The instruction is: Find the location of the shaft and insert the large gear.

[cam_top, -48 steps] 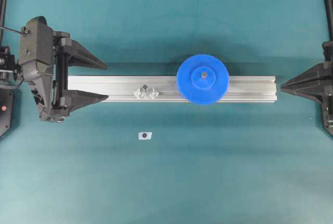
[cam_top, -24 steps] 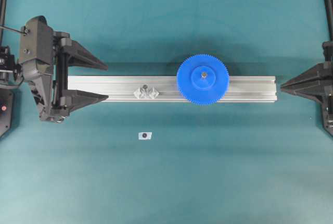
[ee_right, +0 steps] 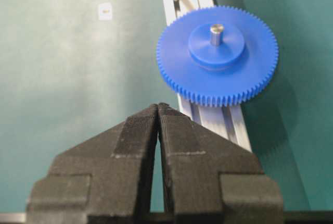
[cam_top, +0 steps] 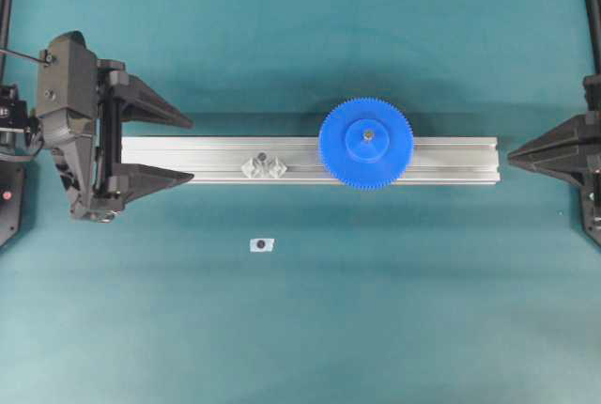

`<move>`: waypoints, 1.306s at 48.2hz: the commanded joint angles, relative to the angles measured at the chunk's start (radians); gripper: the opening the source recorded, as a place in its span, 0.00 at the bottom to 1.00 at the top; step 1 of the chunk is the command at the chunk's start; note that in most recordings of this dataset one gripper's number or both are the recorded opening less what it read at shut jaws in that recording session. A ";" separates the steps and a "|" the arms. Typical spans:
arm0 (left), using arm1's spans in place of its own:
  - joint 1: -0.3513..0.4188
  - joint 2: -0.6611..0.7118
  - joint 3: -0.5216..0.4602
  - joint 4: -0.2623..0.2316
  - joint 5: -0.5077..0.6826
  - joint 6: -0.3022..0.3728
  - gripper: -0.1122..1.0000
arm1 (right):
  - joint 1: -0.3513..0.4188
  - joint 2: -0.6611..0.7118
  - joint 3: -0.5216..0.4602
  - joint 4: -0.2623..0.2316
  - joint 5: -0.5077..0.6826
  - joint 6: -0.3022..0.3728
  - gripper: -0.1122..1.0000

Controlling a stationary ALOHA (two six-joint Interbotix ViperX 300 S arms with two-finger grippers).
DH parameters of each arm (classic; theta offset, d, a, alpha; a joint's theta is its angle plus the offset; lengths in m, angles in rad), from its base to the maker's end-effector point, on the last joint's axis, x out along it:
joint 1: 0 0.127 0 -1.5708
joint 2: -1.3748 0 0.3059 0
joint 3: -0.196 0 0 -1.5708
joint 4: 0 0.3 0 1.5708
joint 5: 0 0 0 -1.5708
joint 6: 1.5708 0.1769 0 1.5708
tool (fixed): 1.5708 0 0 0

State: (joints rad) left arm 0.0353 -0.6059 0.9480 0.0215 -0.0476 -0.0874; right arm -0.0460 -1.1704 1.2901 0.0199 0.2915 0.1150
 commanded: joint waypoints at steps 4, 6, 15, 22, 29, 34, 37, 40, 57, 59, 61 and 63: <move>-0.003 -0.006 -0.011 0.002 -0.009 0.000 0.85 | -0.002 0.002 -0.011 0.002 -0.006 0.012 0.19; -0.003 -0.006 -0.009 0.002 -0.009 0.003 0.85 | -0.002 0.002 -0.008 0.002 -0.008 0.012 0.19; -0.003 -0.006 -0.006 0.002 -0.009 0.002 0.85 | -0.002 0.002 -0.005 0.002 -0.006 0.012 0.19; -0.003 -0.008 -0.006 0.002 -0.009 0.002 0.85 | -0.002 0.002 -0.002 0.002 -0.008 0.012 0.19; -0.003 -0.008 -0.005 0.002 -0.009 0.002 0.85 | -0.002 0.002 -0.003 0.002 -0.008 0.012 0.19; -0.003 -0.006 0.002 0.005 -0.009 0.002 0.85 | -0.002 0.002 -0.002 0.002 -0.006 0.012 0.19; -0.003 -0.006 0.003 0.002 -0.009 0.000 0.85 | -0.002 0.002 0.000 0.000 -0.006 0.012 0.19; -0.003 -0.008 0.003 0.002 -0.009 0.000 0.85 | -0.002 0.002 0.002 0.002 -0.008 0.012 0.19; -0.003 -0.008 0.005 0.002 -0.009 -0.002 0.85 | -0.002 0.002 0.002 0.002 -0.006 0.012 0.19; -0.005 -0.008 0.005 0.002 -0.009 -0.002 0.85 | -0.002 0.002 0.002 0.002 -0.006 0.012 0.19; -0.003 -0.008 0.005 0.002 -0.009 -0.002 0.85 | -0.002 0.002 0.002 0.002 -0.006 0.012 0.19; -0.005 -0.006 0.006 0.002 -0.009 -0.002 0.85 | -0.002 0.002 0.002 0.002 -0.008 0.012 0.19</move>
State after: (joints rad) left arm 0.0337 -0.6075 0.9618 0.0215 -0.0476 -0.0874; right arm -0.0460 -1.1766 1.3023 0.0199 0.2915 0.1150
